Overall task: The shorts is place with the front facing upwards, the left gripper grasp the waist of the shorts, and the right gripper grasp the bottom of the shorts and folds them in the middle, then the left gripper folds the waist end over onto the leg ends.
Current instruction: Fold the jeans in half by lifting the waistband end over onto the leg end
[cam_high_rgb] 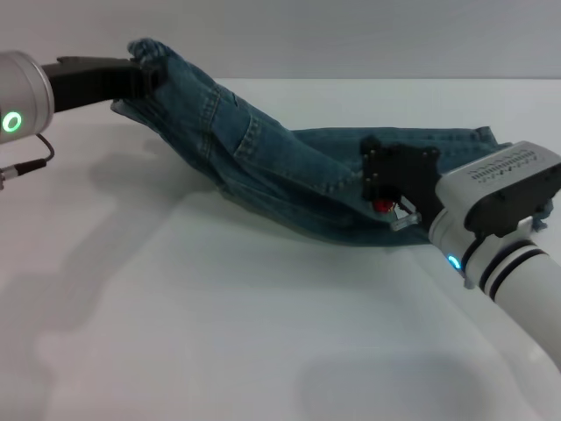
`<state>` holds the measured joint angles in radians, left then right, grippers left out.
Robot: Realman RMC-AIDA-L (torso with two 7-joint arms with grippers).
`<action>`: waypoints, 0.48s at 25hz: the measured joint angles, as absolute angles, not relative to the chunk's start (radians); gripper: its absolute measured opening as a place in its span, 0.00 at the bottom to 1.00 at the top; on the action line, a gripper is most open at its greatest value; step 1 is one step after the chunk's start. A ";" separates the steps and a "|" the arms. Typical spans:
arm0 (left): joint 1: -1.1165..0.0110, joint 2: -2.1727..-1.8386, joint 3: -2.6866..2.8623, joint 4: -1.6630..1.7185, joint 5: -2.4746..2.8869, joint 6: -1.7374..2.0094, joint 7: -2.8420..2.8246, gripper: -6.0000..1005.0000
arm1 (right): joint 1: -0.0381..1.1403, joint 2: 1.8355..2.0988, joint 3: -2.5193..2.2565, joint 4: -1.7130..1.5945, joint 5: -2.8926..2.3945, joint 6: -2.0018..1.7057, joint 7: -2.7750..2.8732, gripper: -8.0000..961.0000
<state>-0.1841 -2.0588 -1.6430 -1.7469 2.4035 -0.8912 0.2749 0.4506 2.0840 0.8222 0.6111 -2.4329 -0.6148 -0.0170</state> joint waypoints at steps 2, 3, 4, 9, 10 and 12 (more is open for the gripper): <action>-0.177 -2.058 -1.641 -1.771 2.404 -0.898 0.270 0.16 | 0.469 2.084 0.803 0.596 -2.433 -0.614 0.006 0.01; -0.173 -2.058 -1.638 -1.787 2.404 -0.902 0.269 0.16 | 0.475 2.085 0.798 0.593 -2.433 -0.614 0.011 0.01; -0.171 -2.058 -1.635 -1.797 2.404 -0.904 0.268 0.16 | 0.480 2.085 0.794 0.591 -2.433 -0.614 0.016 0.01; -0.162 -2.058 -1.623 -1.844 2.404 -0.912 0.267 0.16 | 0.512 2.085 0.743 0.585 -2.433 -0.612 0.075 0.01; -0.161 -2.059 -1.621 -1.853 2.404 -0.913 0.266 0.16 | 0.520 2.085 0.729 0.580 -2.433 -0.611 0.093 0.01; -0.159 -2.059 -1.618 -1.872 2.404 -0.920 0.266 0.16 | 0.537 2.085 0.707 0.572 -2.435 -0.605 0.125 0.01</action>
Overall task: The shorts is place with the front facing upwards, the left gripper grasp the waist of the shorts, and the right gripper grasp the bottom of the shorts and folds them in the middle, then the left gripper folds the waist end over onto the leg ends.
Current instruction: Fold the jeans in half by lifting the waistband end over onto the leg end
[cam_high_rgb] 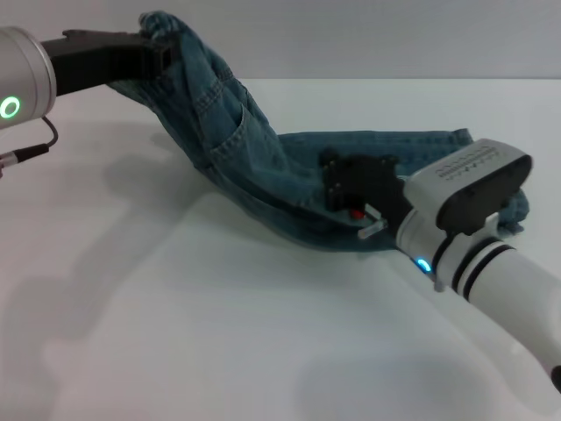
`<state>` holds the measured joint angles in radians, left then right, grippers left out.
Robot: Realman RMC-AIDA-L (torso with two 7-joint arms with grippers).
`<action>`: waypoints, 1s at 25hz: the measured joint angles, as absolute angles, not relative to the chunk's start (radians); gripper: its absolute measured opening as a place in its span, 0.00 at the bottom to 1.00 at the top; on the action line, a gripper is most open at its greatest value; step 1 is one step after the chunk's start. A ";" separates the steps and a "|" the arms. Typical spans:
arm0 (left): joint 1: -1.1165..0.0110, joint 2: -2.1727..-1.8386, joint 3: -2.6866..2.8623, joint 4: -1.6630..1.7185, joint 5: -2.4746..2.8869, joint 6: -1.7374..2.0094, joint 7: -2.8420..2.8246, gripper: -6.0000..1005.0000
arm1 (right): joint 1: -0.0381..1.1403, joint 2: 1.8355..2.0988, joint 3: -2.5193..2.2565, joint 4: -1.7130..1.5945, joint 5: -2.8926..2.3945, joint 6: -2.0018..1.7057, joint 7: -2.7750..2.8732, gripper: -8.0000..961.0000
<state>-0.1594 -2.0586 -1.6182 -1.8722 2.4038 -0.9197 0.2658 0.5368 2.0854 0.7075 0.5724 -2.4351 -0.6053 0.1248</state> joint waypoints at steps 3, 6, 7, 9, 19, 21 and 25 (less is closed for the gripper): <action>-0.159 -2.059 -1.610 -1.890 2.404 -0.922 0.265 0.16 | 0.575 2.085 0.661 0.556 -2.439 -0.582 0.191 0.01; -0.160 -2.060 -1.598 -1.897 2.404 -0.923 0.265 0.16 | 0.611 2.086 0.626 0.538 -2.439 -0.572 0.234 0.01; -0.161 -2.060 -1.593 -1.901 2.404 -0.923 0.264 0.16 | 0.621 2.087 0.619 0.534 -2.439 -0.570 0.243 0.01; -0.162 -2.060 -1.585 -1.909 2.404 -0.923 0.264 0.16 | 0.637 2.088 0.608 0.529 -2.439 -0.563 0.256 0.01; -0.142 -2.059 -1.584 -1.923 2.404 -0.924 0.262 0.16 | 0.454 2.077 0.735 0.550 -2.444 -0.752 0.228 0.01; -0.137 -2.059 -1.585 -1.924 2.404 -0.924 0.263 0.16 | 0.409 2.077 0.773 0.551 -2.444 -0.794 0.195 0.01; -0.136 -2.059 -1.580 -1.934 2.404 -0.924 0.263 0.16 | 0.385 2.081 0.799 0.550 -2.438 -0.797 0.179 0.01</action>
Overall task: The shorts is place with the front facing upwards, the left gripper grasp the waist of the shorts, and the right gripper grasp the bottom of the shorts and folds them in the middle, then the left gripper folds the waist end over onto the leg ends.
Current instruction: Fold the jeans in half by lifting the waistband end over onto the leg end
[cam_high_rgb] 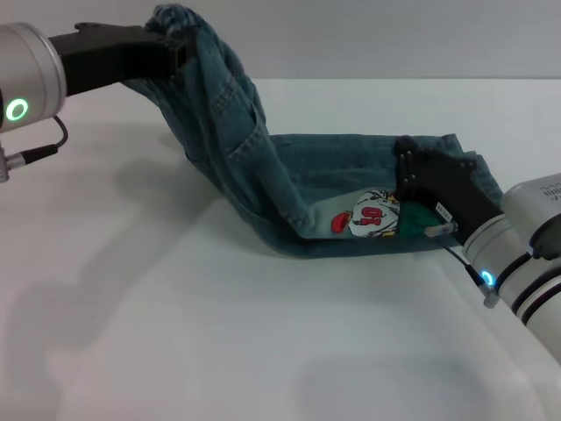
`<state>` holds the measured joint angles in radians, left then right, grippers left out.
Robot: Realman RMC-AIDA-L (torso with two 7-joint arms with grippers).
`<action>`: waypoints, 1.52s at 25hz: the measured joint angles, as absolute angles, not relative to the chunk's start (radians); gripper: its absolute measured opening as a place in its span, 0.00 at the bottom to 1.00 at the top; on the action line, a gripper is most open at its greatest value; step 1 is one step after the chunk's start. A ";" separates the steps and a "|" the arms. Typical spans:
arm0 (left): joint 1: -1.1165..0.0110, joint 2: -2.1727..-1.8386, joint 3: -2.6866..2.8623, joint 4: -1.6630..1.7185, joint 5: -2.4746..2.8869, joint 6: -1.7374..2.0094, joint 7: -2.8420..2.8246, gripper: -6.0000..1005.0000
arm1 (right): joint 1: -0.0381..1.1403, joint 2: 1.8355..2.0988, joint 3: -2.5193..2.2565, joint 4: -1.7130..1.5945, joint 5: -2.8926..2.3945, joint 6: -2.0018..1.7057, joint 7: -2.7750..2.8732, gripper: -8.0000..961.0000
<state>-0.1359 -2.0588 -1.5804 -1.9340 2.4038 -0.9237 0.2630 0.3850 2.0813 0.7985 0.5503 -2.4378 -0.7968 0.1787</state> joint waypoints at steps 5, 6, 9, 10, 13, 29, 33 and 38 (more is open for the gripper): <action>-0.136 -2.059 -1.556 -1.969 2.386 -0.923 0.268 0.16 | 0.413 2.087 0.804 0.535 -2.434 -0.723 0.179 0.01; -0.136 -2.059 -1.554 -1.979 2.377 -0.922 0.270 0.16 | 0.425 2.088 0.803 0.530 -2.433 -0.709 0.182 0.01; -0.137 -2.059 -1.545 -1.997 2.353 -0.919 0.273 0.16 | 0.461 2.088 0.802 0.519 -2.433 -0.668 0.188 0.01; -0.139 -2.059 -1.539 -1.999 2.347 -0.917 0.273 0.16 | 0.471 2.088 0.800 0.519 -2.433 -0.654 0.189 0.01; -0.147 -2.058 -1.520 -1.999 2.339 -0.912 0.274 0.16 | 0.517 2.088 0.788 0.518 -2.432 -0.597 0.199 0.01; -0.153 -2.060 -1.491 -1.980 2.339 -0.875 0.285 0.16 | 0.660 2.084 0.657 0.556 -2.441 -0.487 0.334 0.01; -0.158 -2.060 -1.486 -1.971 2.339 -0.868 0.285 0.16 | 0.682 2.087 0.648 0.556 -2.442 -0.486 0.334 0.01; -0.162 -2.060 -1.485 -1.968 2.339 -0.865 0.285 0.16 | 0.709 2.087 0.641 0.551 -2.441 -0.485 0.344 0.01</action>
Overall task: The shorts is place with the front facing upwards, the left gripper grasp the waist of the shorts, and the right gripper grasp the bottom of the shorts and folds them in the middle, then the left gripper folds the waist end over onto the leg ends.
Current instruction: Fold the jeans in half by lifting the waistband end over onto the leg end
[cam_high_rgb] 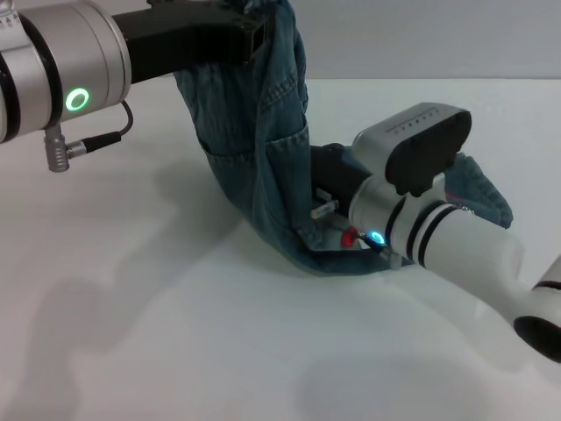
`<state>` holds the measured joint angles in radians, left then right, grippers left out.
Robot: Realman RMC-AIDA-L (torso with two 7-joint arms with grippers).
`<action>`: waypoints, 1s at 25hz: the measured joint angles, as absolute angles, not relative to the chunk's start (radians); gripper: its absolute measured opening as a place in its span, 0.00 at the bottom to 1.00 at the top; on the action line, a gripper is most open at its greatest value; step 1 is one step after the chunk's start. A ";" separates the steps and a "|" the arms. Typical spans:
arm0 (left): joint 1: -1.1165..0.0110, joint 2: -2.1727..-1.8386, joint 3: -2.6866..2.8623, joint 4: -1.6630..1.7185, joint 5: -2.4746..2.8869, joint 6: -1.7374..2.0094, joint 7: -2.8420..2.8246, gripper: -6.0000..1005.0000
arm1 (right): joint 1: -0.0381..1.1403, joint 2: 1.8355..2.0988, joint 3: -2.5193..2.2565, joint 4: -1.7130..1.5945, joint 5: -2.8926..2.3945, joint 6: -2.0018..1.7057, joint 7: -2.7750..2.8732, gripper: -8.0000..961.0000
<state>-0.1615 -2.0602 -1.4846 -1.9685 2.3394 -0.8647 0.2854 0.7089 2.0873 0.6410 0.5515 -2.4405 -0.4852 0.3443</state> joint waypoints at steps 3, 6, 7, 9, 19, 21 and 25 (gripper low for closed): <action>-0.162 -2.060 -1.485 -1.966 2.339 -0.863 0.286 0.16 | 0.716 2.088 0.608 0.561 -2.442 -0.486 0.347 0.01; -0.162 -2.060 -1.485 -1.960 2.339 -0.861 0.287 0.16 | 0.693 2.088 0.600 0.560 -2.442 -0.500 0.342 0.01; -0.161 -2.060 -1.485 -1.957 2.339 -0.860 0.287 0.16 | 0.660 2.085 0.620 0.554 -2.442 -0.530 0.339 0.01; -0.158 -2.059 -1.487 -1.954 2.339 -0.860 0.287 0.16 | 0.641 2.082 0.635 0.551 -2.442 -0.549 0.339 0.01; -0.155 -2.057 -1.494 -1.954 2.339 -0.860 0.288 0.16 | 0.544 2.074 0.723 0.519 -2.443 -0.548 0.339 0.01; -0.161 -2.057 -1.494 -1.954 2.339 -0.860 0.291 0.16 | 0.539 2.076 0.709 0.529 -2.443 -0.527 0.341 0.01; -0.177 -2.059 -1.494 -1.954 2.339 -0.859 0.303 0.16 | 0.545 2.085 0.661 0.543 -2.441 -0.508 0.345 0.01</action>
<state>-0.1766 -2.0593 -1.4942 -1.9538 2.3391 -0.8588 0.3028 0.5453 2.0851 0.6607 0.5430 -2.4414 -0.5078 0.3452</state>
